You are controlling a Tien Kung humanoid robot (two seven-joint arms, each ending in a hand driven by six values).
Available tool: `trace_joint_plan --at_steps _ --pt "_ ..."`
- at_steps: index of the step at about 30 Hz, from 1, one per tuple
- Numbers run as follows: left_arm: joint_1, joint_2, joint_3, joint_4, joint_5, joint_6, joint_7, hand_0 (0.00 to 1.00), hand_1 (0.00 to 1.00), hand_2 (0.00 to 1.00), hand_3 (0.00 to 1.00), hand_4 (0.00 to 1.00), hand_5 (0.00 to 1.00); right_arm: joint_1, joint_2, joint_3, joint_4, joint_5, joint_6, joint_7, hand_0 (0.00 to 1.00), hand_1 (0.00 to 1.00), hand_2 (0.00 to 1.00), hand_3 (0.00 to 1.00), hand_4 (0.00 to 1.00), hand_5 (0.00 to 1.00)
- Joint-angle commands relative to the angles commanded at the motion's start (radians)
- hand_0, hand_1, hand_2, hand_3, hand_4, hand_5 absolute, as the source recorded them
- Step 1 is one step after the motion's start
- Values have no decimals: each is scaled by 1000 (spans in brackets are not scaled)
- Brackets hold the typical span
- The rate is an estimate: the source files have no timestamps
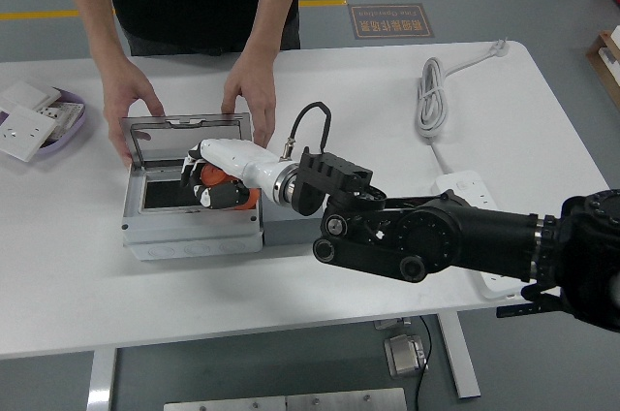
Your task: Pick up the cylinder from the cube,place it in the box,flap close box
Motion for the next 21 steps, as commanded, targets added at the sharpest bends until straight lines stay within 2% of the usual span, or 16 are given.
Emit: trace_joint_plan --at_steps 2,3,14,21 --pt "-1 0 2 0 -1 0 0 629 647 625 668 722 253 0 0 -2 -1 6 -1 5 803 734 763 741 696 314" --pt "-1 0 4 0 -1 0 0 629 647 625 668 722 253 0 0 -2 -2 8 0 6 875 786 823 853 829 404" --pt "-4 -2 10 -1 0 0 -2 629 647 625 668 722 253 4 0 -15 -5 29 -11 21 879 795 830 861 865 437" --pt "-6 -3 16 -2 0 0 -3 629 647 625 668 722 253 12 0 -58 -6 119 -77 78 886 805 836 876 916 469"
